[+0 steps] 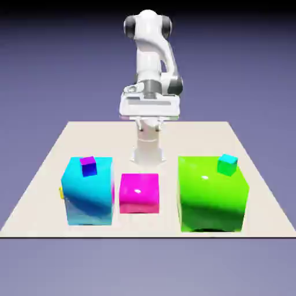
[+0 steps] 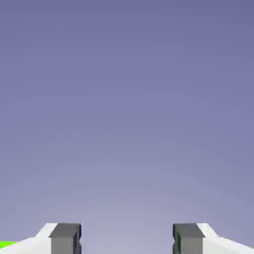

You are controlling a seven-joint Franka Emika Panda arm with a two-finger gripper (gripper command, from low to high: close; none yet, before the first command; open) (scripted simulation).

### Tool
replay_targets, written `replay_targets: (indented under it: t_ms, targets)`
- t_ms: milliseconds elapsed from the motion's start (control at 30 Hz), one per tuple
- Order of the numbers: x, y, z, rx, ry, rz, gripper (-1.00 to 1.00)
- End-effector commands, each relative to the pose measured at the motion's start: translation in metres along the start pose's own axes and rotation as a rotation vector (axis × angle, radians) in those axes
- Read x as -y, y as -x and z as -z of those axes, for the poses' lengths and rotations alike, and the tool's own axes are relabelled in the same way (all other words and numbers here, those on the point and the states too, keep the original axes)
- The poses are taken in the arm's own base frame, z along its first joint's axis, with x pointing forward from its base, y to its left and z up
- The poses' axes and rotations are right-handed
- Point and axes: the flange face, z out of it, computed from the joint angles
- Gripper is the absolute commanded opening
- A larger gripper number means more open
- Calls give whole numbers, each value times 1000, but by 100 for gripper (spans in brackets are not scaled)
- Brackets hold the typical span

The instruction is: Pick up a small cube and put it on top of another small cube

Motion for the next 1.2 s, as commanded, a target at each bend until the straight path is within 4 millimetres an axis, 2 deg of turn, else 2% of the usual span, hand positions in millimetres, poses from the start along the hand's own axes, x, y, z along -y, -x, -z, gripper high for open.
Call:
replay_targets:
  t_ms: [0, 133, 267, 400, 633, 667, 733, 800, 833, 867, 900, 1167]
  targets:
    - [-11, -6, -6, 7, 28, 31, 0]
    - [-41, -42, -17, 16, 113, 148, 0]
    - [-106, -65, -29, 68, 227, 223, 0]
    - [-176, -79, -34, 144, 328, 289, 0]
    - [-303, -81, -24, 323, 458, 385, 0]
    - [-320, -70, -27, 372, 466, 406, 0]
    - [-343, -17, -50, 525, 453, 477, 0]
    - [-363, 38, -65, 678, 421, 545, 0]
    - [-359, 62, -73, 725, 402, 570, 0]
    - [-365, 83, -72, 764, 405, 533, 0]
    - [-365, 83, -72, 764, 405, 533, 0]
    - [-395, 114, -114, 764, 406, 534, 0]
